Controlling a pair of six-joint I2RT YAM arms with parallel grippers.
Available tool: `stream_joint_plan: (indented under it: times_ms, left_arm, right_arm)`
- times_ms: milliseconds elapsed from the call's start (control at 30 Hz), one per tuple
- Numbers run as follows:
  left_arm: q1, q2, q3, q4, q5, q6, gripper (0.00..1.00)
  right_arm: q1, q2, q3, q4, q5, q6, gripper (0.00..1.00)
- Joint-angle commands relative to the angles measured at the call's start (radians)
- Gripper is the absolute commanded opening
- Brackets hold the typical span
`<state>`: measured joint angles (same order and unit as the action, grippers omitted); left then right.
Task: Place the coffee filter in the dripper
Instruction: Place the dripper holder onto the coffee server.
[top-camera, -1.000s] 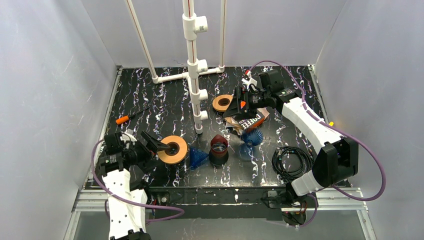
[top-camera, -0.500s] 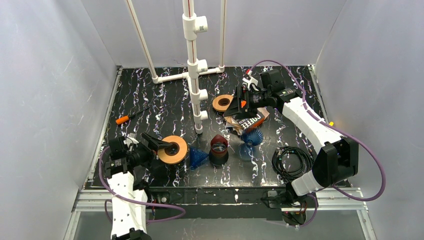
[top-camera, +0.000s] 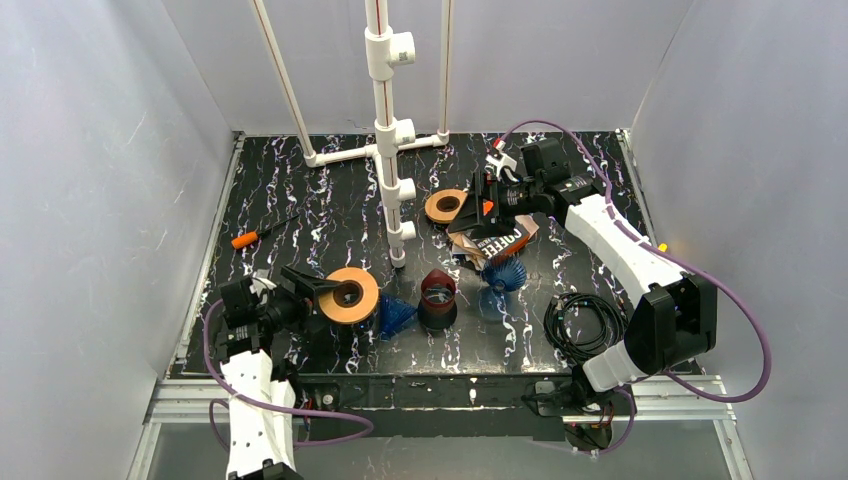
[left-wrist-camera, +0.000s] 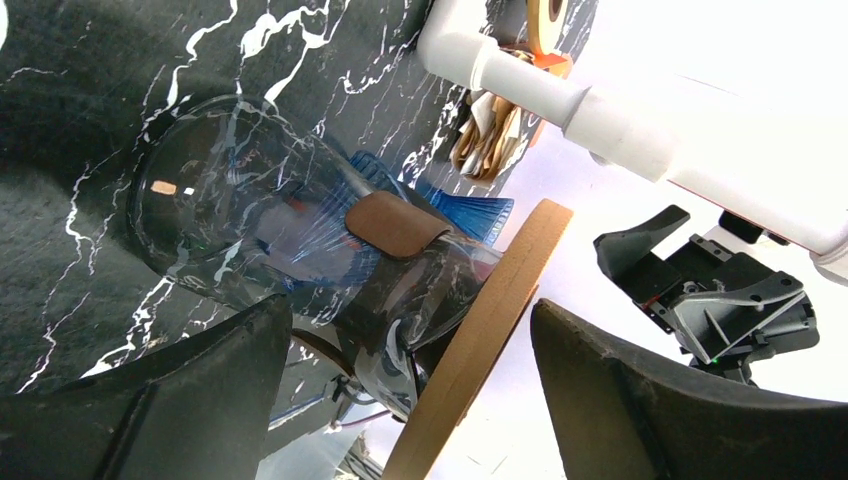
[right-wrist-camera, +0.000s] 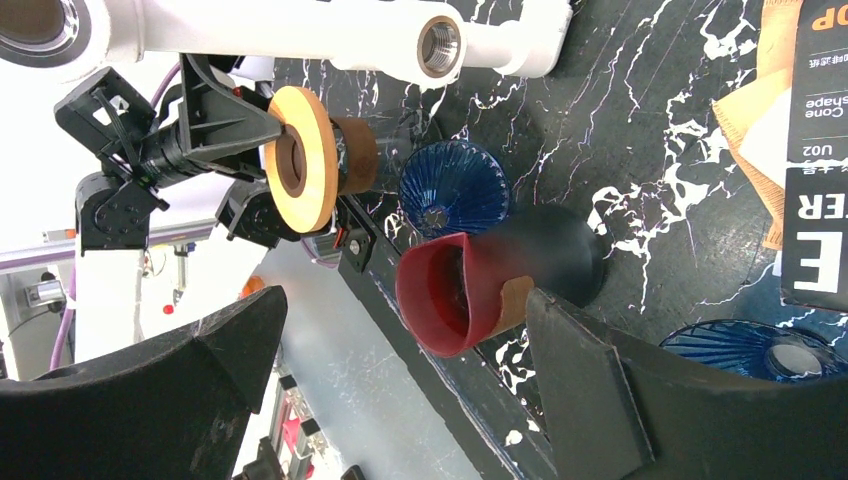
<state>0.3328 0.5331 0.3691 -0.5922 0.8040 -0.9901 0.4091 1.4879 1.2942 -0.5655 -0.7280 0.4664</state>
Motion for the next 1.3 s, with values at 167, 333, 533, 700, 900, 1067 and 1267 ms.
stream_joint_plan:
  times_ms: [167,333,533,700,900,1067,1267]
  left_arm:
    - [-0.016,0.036,0.014,0.101,0.030,-0.047,0.86]
    - [-0.081,0.065,0.030,0.145,-0.008,-0.064,0.91]
    - [-0.237,0.121,0.043,0.235,-0.105,-0.124,0.93]
    - [-0.318,0.181,0.060,0.304,-0.155,-0.155,0.94]
    - [-0.378,0.238,0.078,0.340,-0.183,-0.157,0.93]
    - [-0.394,0.252,0.076,0.354,-0.212,-0.165,0.92]
    - [-0.396,0.259,0.065,0.372,-0.238,-0.168,0.92]
  right_arm:
    - [-0.006,0.012,-0.003,0.048,-0.015,-0.013,0.98]
    - [-0.006,0.014,-0.004,0.055,-0.017,-0.009,0.98]
    - [-0.007,0.012,-0.008,0.055,-0.017,-0.009,0.98]
    - [-0.007,0.009,-0.010,0.056,-0.015,-0.009,0.98]
    - [-0.009,0.011,-0.012,0.056,-0.014,-0.009,0.98]
    - [-0.012,0.013,-0.012,0.059,-0.013,-0.009,0.98]
    - [-0.013,0.015,-0.010,0.059,-0.012,-0.010,0.98]
